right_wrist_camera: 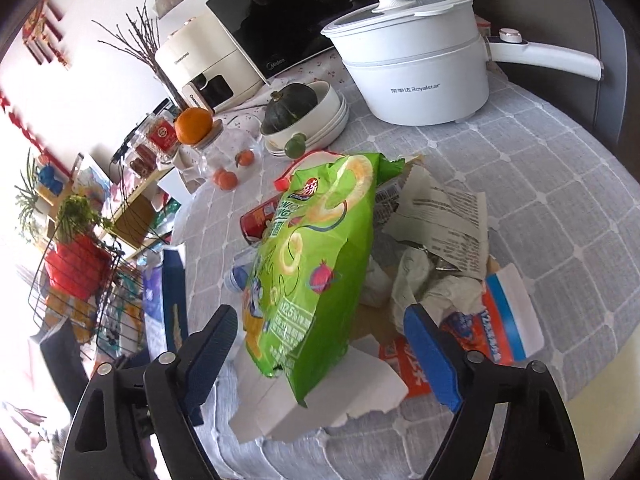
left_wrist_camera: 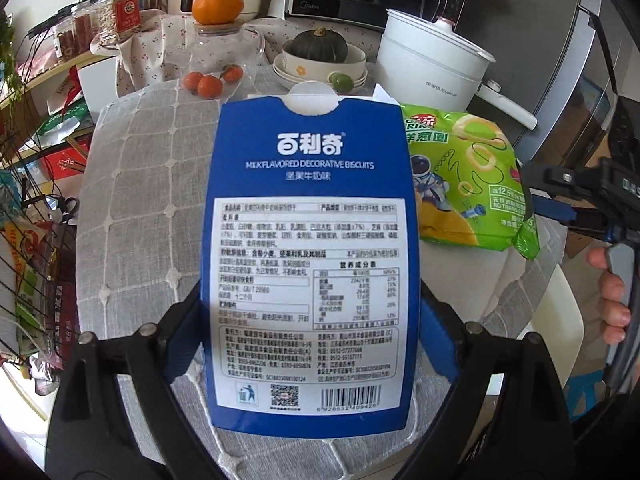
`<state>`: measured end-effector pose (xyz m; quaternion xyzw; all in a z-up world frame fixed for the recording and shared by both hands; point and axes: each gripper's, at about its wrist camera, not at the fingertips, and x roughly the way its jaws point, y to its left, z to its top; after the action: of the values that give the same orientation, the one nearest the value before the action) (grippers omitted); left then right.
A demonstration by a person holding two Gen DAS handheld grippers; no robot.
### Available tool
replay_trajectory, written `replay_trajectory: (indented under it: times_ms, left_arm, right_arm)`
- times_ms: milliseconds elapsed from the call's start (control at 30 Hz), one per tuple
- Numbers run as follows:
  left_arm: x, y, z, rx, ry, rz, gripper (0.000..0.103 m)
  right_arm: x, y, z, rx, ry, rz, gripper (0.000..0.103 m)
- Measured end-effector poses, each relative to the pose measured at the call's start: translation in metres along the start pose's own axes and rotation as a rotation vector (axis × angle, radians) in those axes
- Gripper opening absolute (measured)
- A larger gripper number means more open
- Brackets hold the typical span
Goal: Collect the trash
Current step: 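Grasp the green onion-ring bag with the right gripper while the left holds the box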
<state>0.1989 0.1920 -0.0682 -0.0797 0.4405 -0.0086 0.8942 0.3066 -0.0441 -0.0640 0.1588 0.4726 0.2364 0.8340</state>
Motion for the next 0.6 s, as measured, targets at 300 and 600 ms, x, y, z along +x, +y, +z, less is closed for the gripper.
replay_trajectory:
  times_ms: [300, 600]
  left_arm:
    - [-0.010, 0.014, -0.011, -0.043, -0.005, 0.014, 0.092]
    - [-0.023, 0.014, -0.013, -0.054, -0.033, 0.035, 0.092]
  right_arm:
    - [0.028, 0.001, 0.008, 0.028, -0.024, 0.027, 0.018]
    - [-0.015, 0.005, 0.014, 0.002, -0.163, 0.093, 0.006]
